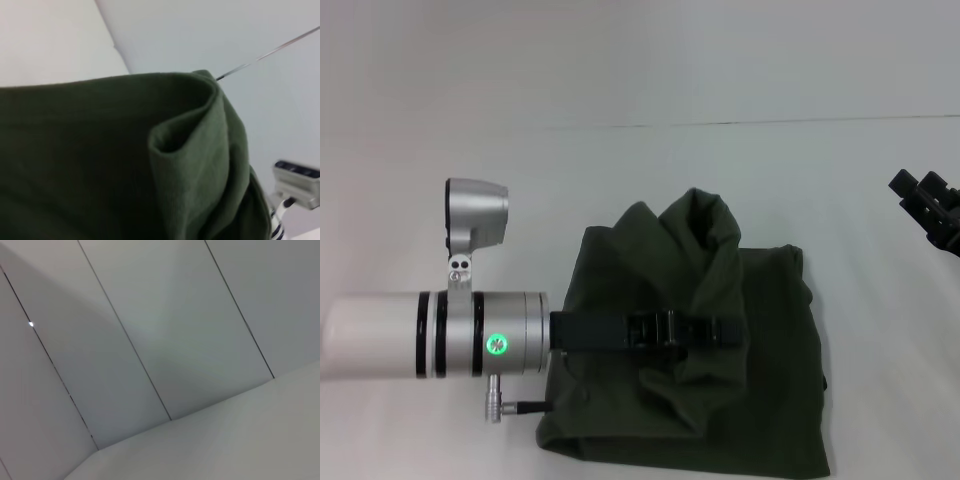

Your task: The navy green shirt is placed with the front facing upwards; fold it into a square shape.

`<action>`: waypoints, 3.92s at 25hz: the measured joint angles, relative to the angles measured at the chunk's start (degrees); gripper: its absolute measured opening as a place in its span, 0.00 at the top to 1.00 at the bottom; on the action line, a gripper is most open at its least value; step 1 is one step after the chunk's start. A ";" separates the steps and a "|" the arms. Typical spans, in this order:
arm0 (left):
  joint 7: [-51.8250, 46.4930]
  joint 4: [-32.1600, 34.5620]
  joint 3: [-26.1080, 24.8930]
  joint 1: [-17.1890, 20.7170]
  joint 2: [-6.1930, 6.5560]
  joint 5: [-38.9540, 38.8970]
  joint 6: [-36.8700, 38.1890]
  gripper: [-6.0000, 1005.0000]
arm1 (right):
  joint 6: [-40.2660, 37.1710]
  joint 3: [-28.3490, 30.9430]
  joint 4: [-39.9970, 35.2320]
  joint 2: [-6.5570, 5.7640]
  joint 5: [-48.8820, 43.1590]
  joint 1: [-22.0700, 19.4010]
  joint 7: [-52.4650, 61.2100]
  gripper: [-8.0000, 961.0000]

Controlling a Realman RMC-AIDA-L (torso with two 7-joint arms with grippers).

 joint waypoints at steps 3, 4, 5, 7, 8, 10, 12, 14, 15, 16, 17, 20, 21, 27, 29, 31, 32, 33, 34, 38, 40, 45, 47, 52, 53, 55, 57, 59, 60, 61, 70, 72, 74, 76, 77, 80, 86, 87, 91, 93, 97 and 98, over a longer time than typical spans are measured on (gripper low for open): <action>0.19 -0.42 2.32 0.28 0.00 0.02 -0.91 0.86 | 0.02 0.00 0.00 0.00 0.00 0.01 -0.02 0.38; 0.34 -0.68 3.11 0.35 -0.01 -0.09 -1.03 0.86 | 0.10 0.00 0.00 0.00 0.00 0.06 -0.03 0.38; 0.55 -1.05 3.68 0.39 -0.04 -0.22 -1.04 0.86 | 0.20 0.00 0.00 0.00 0.00 0.13 -0.06 0.38; 1.33 -1.99 3.89 0.36 -0.08 -0.31 -0.84 0.85 | 0.34 0.00 0.00 0.00 0.00 0.25 -0.10 0.38; 1.64 -2.28 3.89 0.28 -0.08 -0.32 -0.73 0.85 | 0.37 0.00 0.00 0.01 0.00 0.33 -0.12 0.38; 2.34 -2.76 3.68 0.12 -0.09 -0.50 -0.73 0.80 | 0.39 0.00 0.00 0.00 0.00 0.44 -0.12 0.38; 2.89 -2.94 3.32 0.18 -0.09 -1.24 -0.93 0.72 | 0.40 0.00 0.00 0.00 0.00 0.56 -0.13 0.38; 3.33 -3.05 3.12 0.50 -0.06 -2.85 -1.01 0.63 | 0.38 0.00 0.00 0.00 0.00 0.60 -0.13 0.38; 3.60 -3.00 3.09 0.81 -0.03 -4.12 -0.98 0.61 | 0.36 0.00 0.00 0.00 0.00 0.61 -0.13 0.38; 3.81 -2.85 3.08 1.16 0.03 -5.36 -0.88 0.59 | 0.34 0.00 0.00 0.00 0.00 0.60 -0.13 0.38; 4.13 -2.68 3.08 1.54 0.07 -6.60 -0.68 0.56 | 0.25 0.00 -0.01 0.00 0.00 0.55 -0.08 0.38; 5.94 -1.46 3.06 2.89 0.28 -10.32 0.90 0.50 | -0.49 -0.61 -0.38 -0.24 -0.41 0.42 1.03 0.38; 6.76 -0.69 3.05 3.49 0.33 -11.35 1.81 0.48 | -1.03 -1.07 -0.88 -0.40 -0.79 0.35 1.97 0.38; 10.03 8.14 3.01 7.91 0.64 -14.16 8.57 0.25 | -6.14 -7.05 -12.58 -1.23 -7.33 0.11 19.67 0.38; 10.41 11.53 2.97 9.73 1.16 -14.56 10.45 0.18 | -8.51 -8.85 -18.30 -1.86 -10.80 0.20 28.56 0.38; 10.38 14.04 2.93 10.85 2.03 -14.39 11.74 0.16 | -10.22 -10.65 -23.29 -3.15 -14.58 0.84 38.08 0.38; 10.21 15.16 2.91 11.40 2.79 -14.19 12.38 0.14 | -10.85 -11.70 -25.57 -4.19 -16.67 1.45 43.88 0.38; 10.16 15.74 2.91 11.79 3.50 -13.88 13.08 0.13 | -11.38 -13.10 -27.39 -5.64 -19.27 2.33 49.44 0.38; 10.13 16.19 2.90 12.09 4.11 -13.63 13.62 0.13 | -11.93 -14.20 -28.50 -7.01 -21.89 3.29 54.78 0.38; 10.17 20.04 2.79 13.57 6.27 -10.69 17.04 0.13 | -15.45 -16.17 -29.54 -11.43 -34.55 8.64 70.90 0.38; 10.70 22.64 2.76 14.16 6.82 -8.16 18.91 0.13 | -17.68 -15.98 -29.93 -12.24 -41.37 11.54 76.16 0.37; 13.07 29.45 2.65 16.01 7.16 -2.10 21.22 0.13 | -21.23 -16.38 -32.50 -11.58 -55.08 17.48 82.78 0.37; 15.44 30.59 2.35 16.67 6.88 -1.59 21.06 0.13 | -21.38 -16.54 -32.76 -11.16 -59.10 19.38 84.19 0.37; 20.79 30.93 2.08 17.28 6.45 -1.38 20.74 0.13 | -20.23 -17.40 -32.24 -10.22 -65.35 22.13 86.45 0.36; 21.88 30.90 2.21 17.44 6.36 -1.33 20.63 0.12 | -20.22 -18.00 -32.11 -10.01 -65.79 22.42 86.77 0.36; 24.02 31.00 2.34 18.04 6.06 -1.31 20.47 0.12 | -20.18 -19.61 -31.84 -9.69 -65.99 22.69 87.18 0.36; 26.18 31.32 2.15 18.58 5.71 -1.30 20.21 0.12 | -19.99 -20.38 -31.47 -9.45 -66.01 22.81 87.34 0.34; 27.81 31.62 1.99 18.96 5.41 -1.28 19.80 0.12 | -19.71 -20.47 -31.13 -9.23 -66.05 22.82 87.40 0.30; 28.85 31.92 2.01 19.24 5.18 -1.28 19.54 0.12 | -19.43 -20.47 -30.81 -9.21 -66.08 22.82 87.47 0.27; 29.78 32.28 2.11 19.55 4.93 -1.27 19.32 0.12 | -19.11 -20.47 -30.36 -9.22 -66.13 22.83 87.54 0.25; 34.52 35.60 2.80 21.47 3.54 -1.15 18.99 0.13 | -13.59 -20.59 -24.25 -9.79 -66.26 23.01 88.34 0.07; 34.94 35.73 2.82 21.59 3.48 -1.15 18.97 0.13 | -12.72 -20.60 -23.61 -9.50 -66.11 23.10 88.24 0.07; 34.95 35.74 2.83 21.60 3.45 -1.14 18.97 0.13 | -12.22 -20.62 -23.43 -9.07 -65.97 23.24 88.14 0.07; 34.96 35.73 2.83 21.61 3.40 -1.15 18.97 0.13 | -11.64 -20.63 -23.38 -8.60 -65.94 23.32 88.06 0.07; 34.96 35.71 2.83 21.61 3.39 -1.15 18.97 0.13 | -11.34 -20.64 -23.35 -8.35 -65.93 23.34 88.02 0.07; 34.98 35.69 2.75 21.64 3.39 -1.15 18.97 0.13 | -10.56 -20.66 -23.14 -7.81 -65.91 23.41 87.97 0.08; 35.03 35.67 2.52 21.67 3.41 -1.15 18.97 0.13 | -8.20 -20.63 -21.15 -7.20 -65.91 23.91 87.72 0.08; 35.08 35.67 2.52 21.67 3.41 -1.15 18.97 0.13 | -7.85 -20.65 -21.03 -7.06 -65.91 23.98 87.71 0.08; 35.34 35.67 2.51 21.68 3.43 -1.16 18.97 0.13 | -6.97 -20.67 -20.94 -6.69 -65.91 24.42 87.66 0.08; 35.38 35.67 2.50 21.68 3.43 -1.16 18.96 0.13 | -6.56 -20.67 -20.94 -6.60 -65.91 24.54 87.68 0.10; 35.46 35.67 2.54 21.68 3.43 -1.16 18.93 0.13 | -6.27 -20.66 -21.26 -6.38 -65.99 24.66 87.67 0.16; 35.46 35.67 2.50 21.68 3.43 -1.16 18.93 0.13 | -6.27 -20.65 -21.32 -6.36 -66.04 24.68 87.66 0.20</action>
